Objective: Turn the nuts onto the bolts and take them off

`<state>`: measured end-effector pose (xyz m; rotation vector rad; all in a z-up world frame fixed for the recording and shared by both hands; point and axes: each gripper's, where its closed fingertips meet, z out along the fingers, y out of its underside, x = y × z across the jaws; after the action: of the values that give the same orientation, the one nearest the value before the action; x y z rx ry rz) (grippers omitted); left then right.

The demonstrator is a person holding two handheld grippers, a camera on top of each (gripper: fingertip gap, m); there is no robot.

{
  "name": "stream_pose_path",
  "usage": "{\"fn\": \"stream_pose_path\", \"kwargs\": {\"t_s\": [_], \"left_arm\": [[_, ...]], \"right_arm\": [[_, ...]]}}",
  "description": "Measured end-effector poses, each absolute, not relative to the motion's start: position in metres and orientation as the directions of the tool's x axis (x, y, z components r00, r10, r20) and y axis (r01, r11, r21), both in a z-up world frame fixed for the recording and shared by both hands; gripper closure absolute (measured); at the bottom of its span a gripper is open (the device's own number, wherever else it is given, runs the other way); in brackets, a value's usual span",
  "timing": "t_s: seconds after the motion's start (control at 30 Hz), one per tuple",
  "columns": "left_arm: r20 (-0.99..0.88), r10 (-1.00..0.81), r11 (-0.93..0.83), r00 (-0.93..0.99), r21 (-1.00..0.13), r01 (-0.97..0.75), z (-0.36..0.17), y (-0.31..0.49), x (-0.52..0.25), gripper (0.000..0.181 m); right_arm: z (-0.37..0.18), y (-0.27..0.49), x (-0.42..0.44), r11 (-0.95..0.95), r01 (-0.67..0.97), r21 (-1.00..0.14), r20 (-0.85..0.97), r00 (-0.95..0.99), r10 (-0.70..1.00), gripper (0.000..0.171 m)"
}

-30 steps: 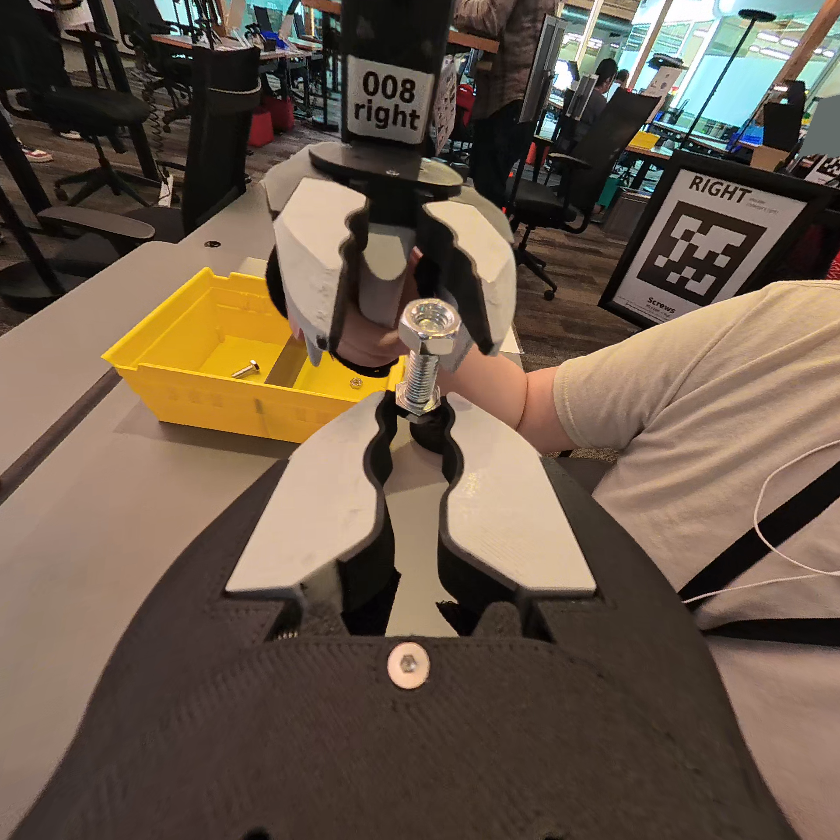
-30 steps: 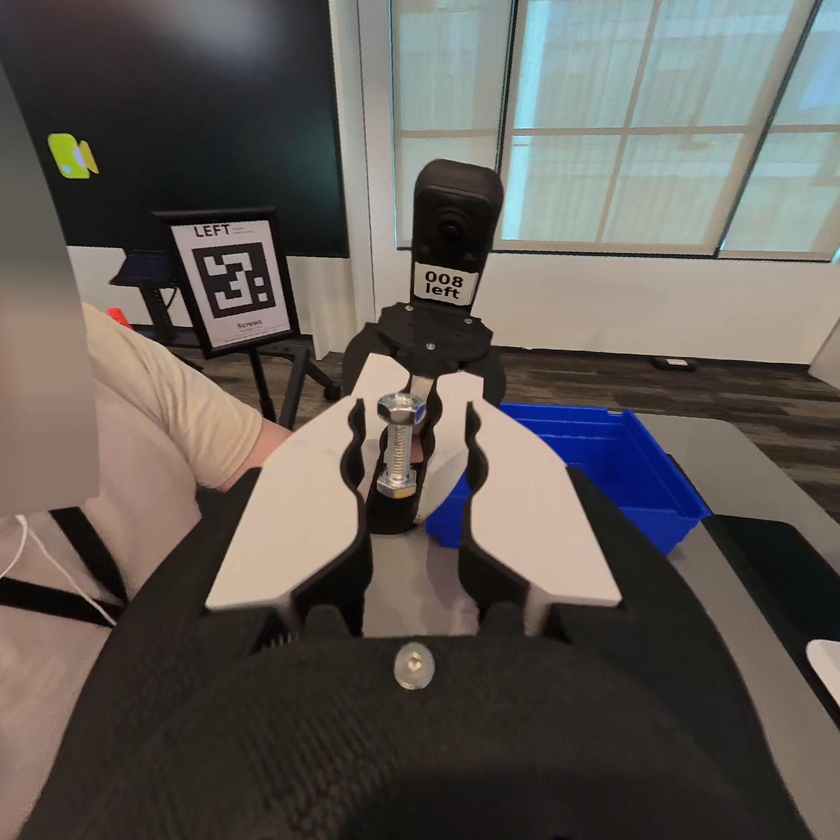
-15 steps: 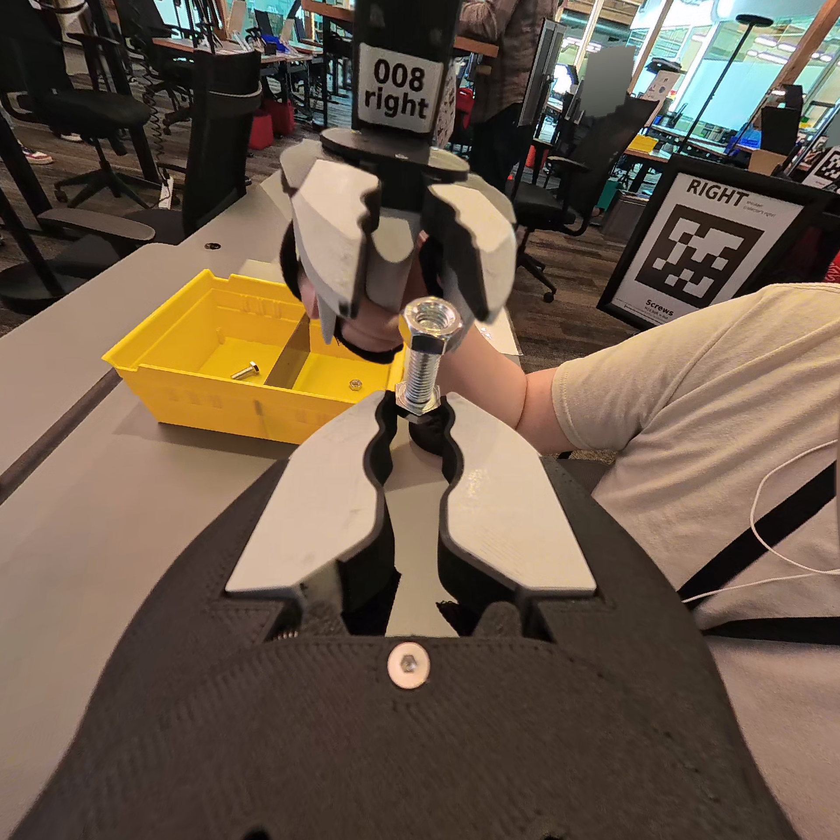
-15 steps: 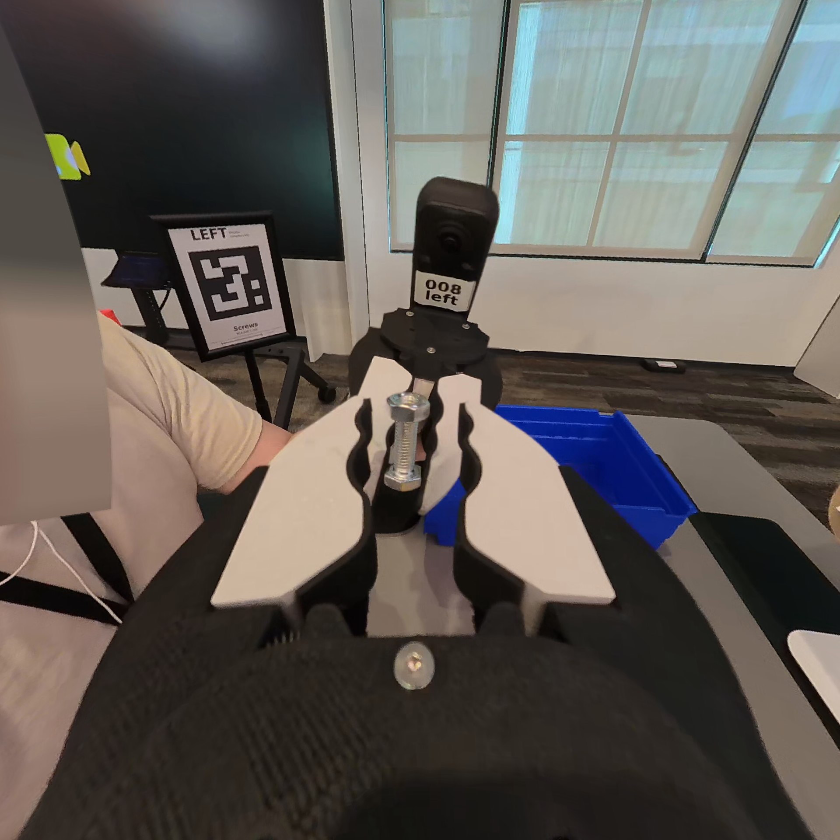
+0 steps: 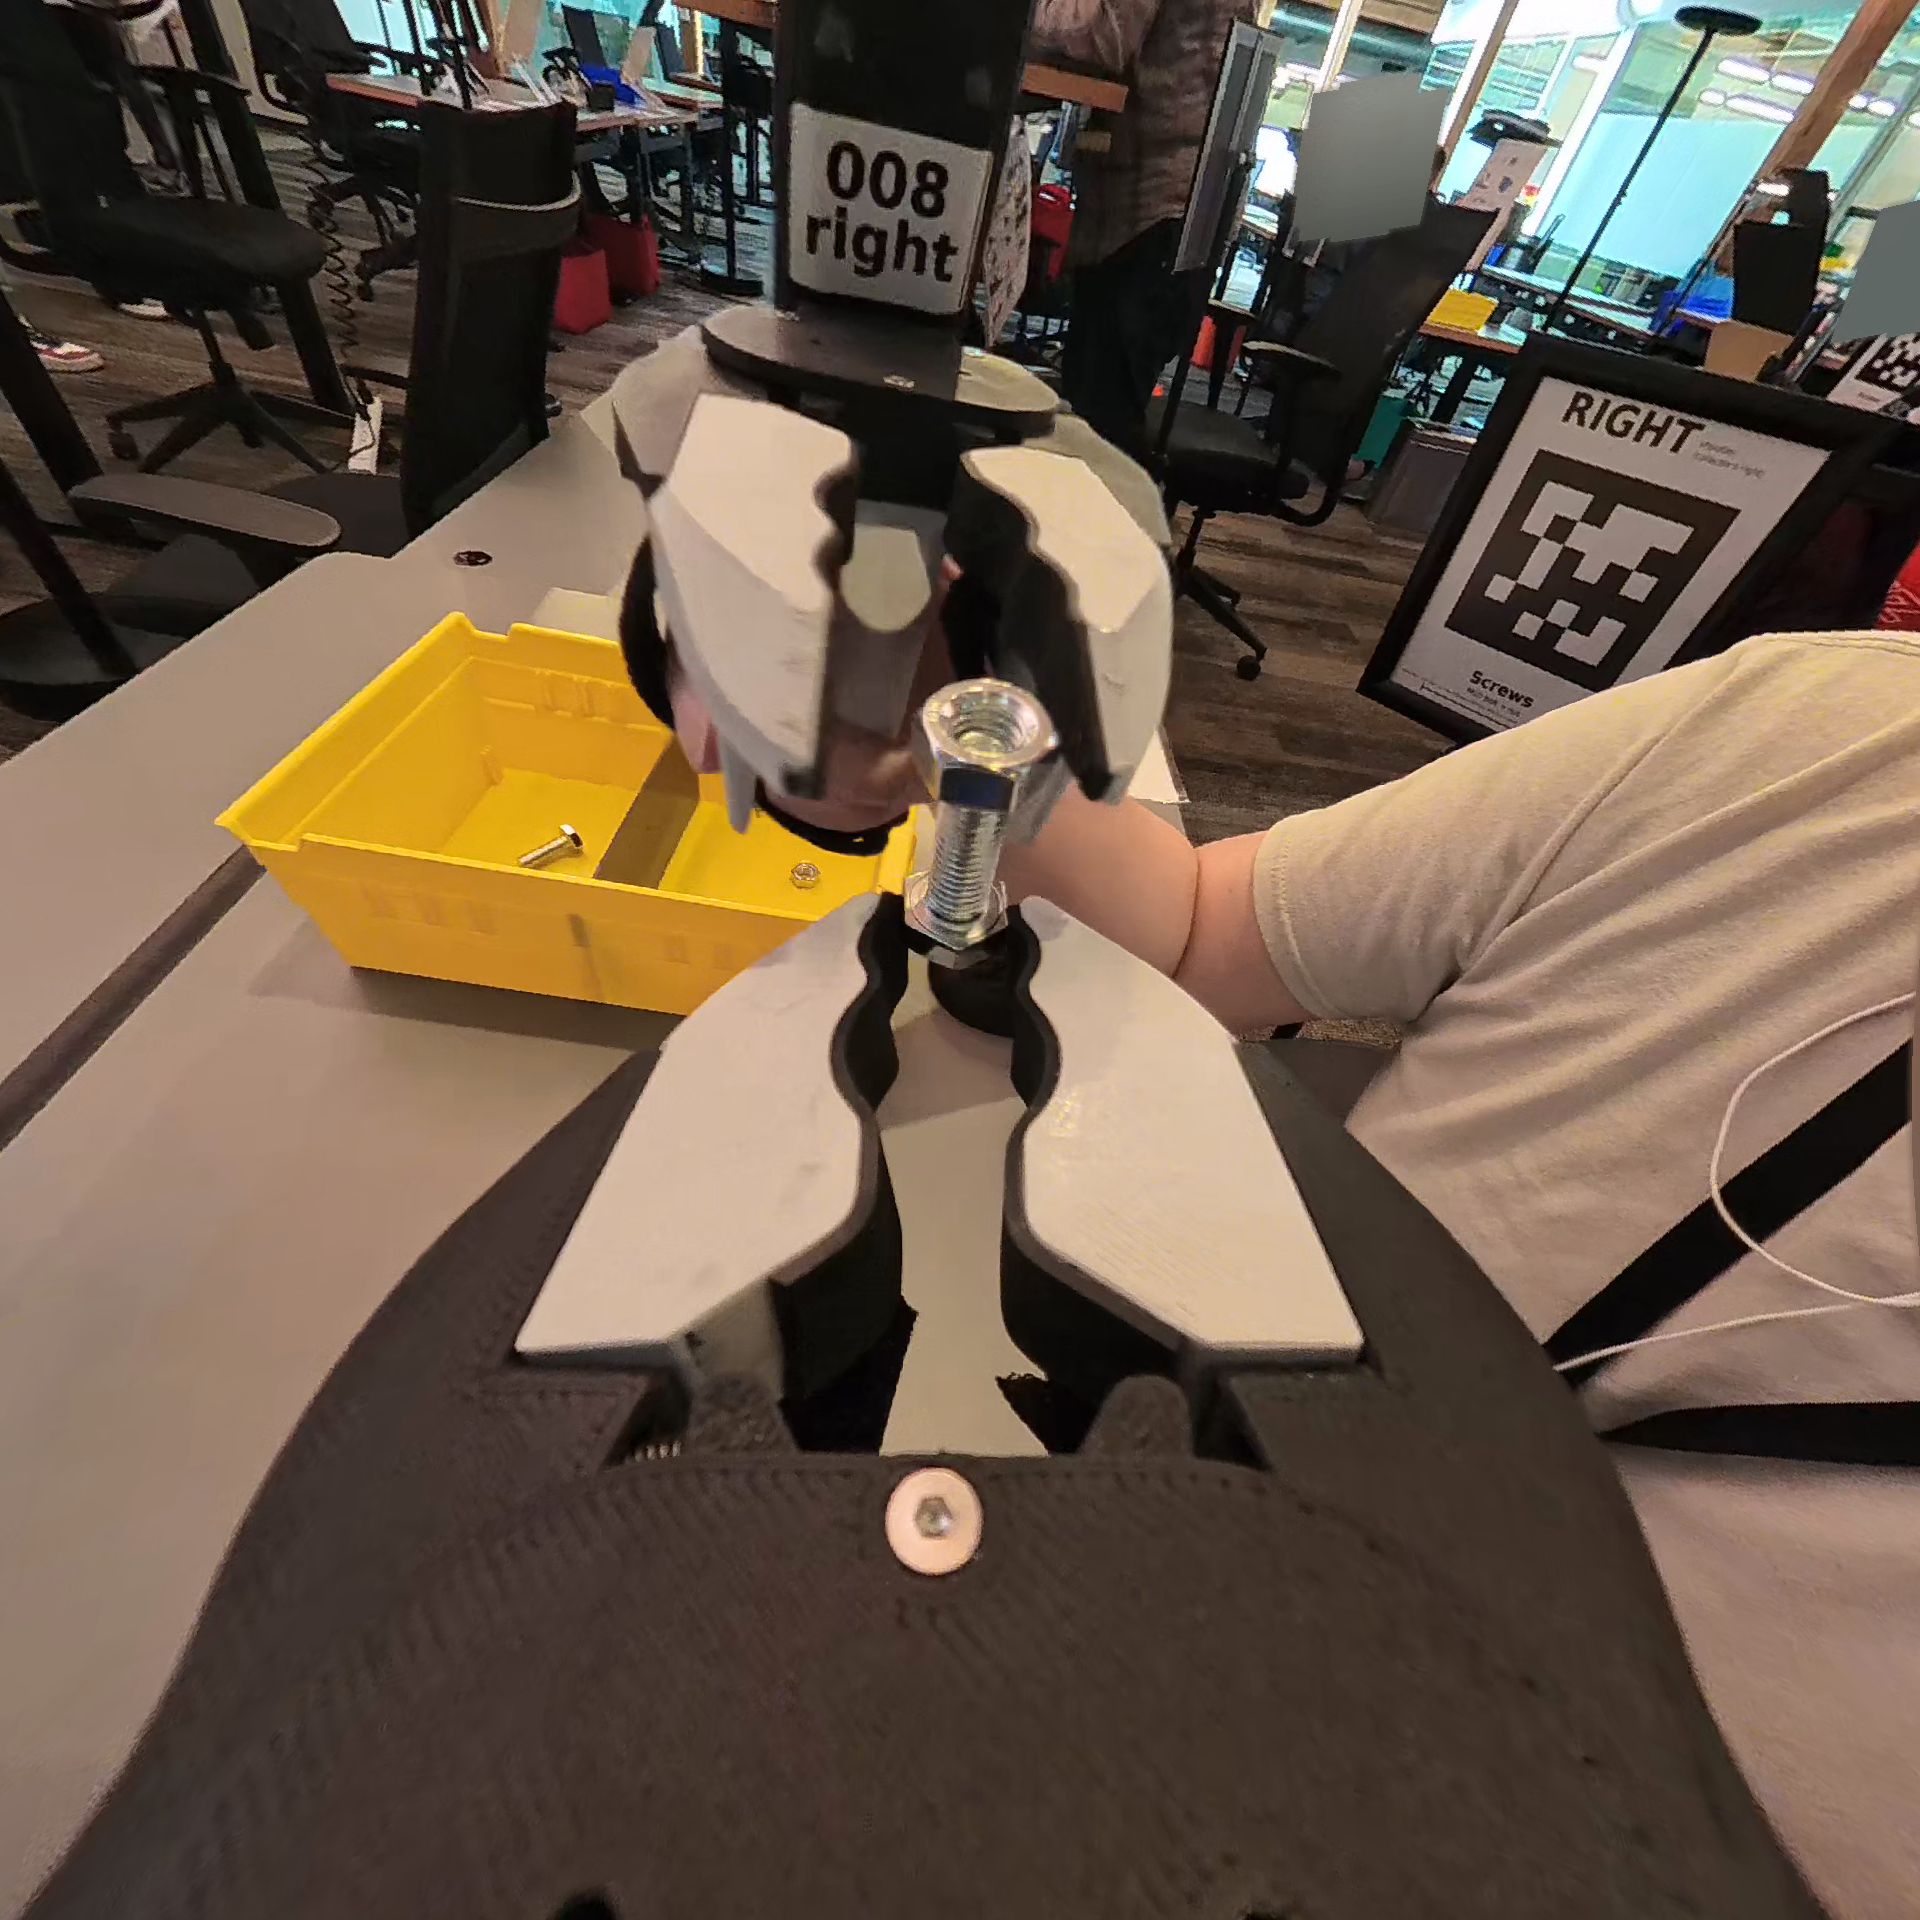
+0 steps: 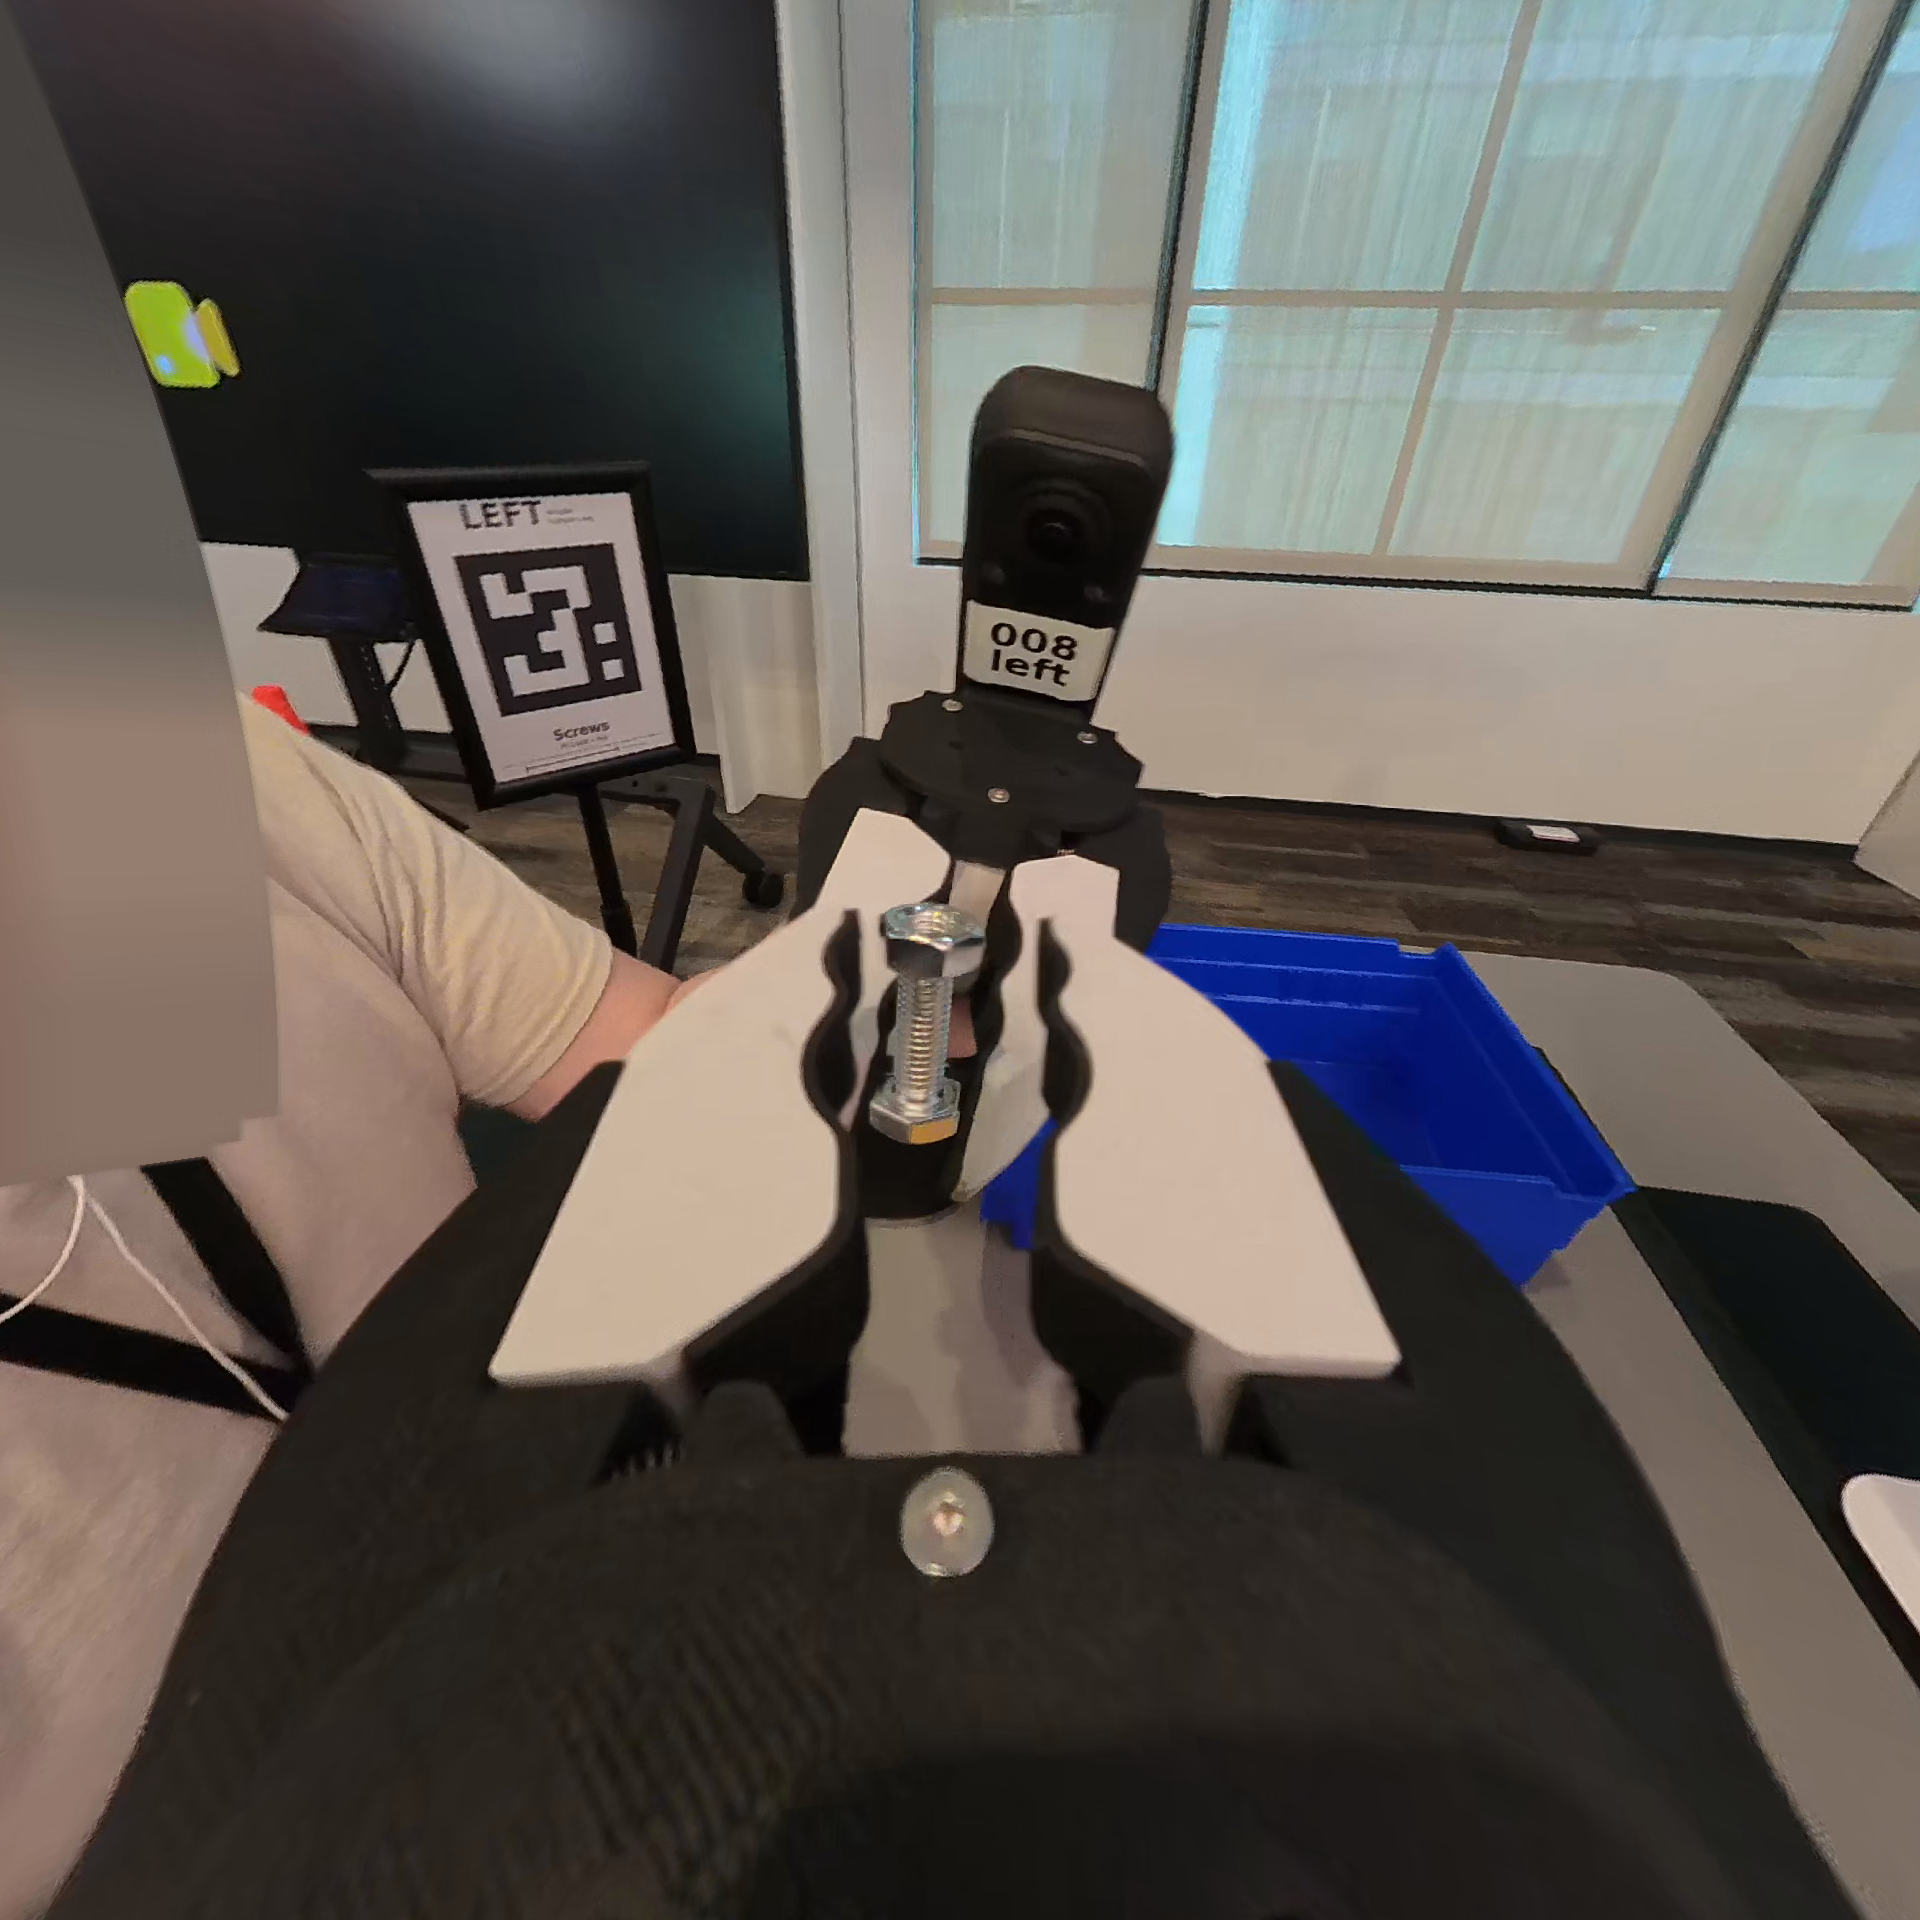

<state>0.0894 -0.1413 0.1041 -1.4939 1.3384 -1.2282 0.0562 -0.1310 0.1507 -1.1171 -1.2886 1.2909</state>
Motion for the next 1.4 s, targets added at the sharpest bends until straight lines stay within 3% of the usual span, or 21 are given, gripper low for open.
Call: {"fn": "stream_pose_path", "kwargs": {"t_s": [0.1, 0.63, 0.73, 0.83, 1.0, 1.1, 1.4], "left_arm": [[0.170, -0.985, -0.166, -0.003, -0.961, -0.223, 0.107, -0.138, 0.087, 0.164], [0.174, -0.985, -0.164, -0.022, -0.959, -0.230, 0.106, -0.141, 0.089, 0.164], [0.175, -0.984, -0.164, -0.031, -0.959, -0.231, 0.106, -0.143, 0.089, 0.163], [0.174, -0.984, -0.159, -0.043, -0.959, -0.233, 0.107, -0.145, 0.089, 0.163], [0.160, -0.986, -0.142, -0.055, -0.960, -0.241, 0.107, -0.149, 0.090, 0.164], [0.162, -0.987, -0.151, -0.025, -0.960, -0.236, 0.106, -0.143, 0.089, 0.164], [0.168, -0.985, -0.156, -0.029, -0.960, -0.234, 0.107, -0.144, 0.089, 0.163]], "right_arm": [[0.152, -0.127, 0.055, 0.042, -0.022, -0.999, 0.043, -0.072, 0.996, 0.132], [0.153, -0.133, 0.059, 0.022, -0.017, -1.000, 0.024, -0.109, 0.994, 0.139], [0.152, -0.135, 0.056, 0.039, -0.005, -0.999, 0.040, -0.106, 0.994, 0.153], [0.152, -0.138, 0.057, 0.050, -0.006, -0.999, 0.050, -0.125, 0.991, 0.153], [0.153, -0.142, 0.057, 0.012, -0.031, -0.999, 0.018, -0.182, 0.983, 0.153], [0.153, -0.133, 0.055, 0.008, -0.029, -1.000, 0.011, -0.119, 0.993, 0.132], [0.154, -0.128, 0.061, 0.060, -0.013, -0.998, 0.060, -0.057, 0.997, 0.138]]}}
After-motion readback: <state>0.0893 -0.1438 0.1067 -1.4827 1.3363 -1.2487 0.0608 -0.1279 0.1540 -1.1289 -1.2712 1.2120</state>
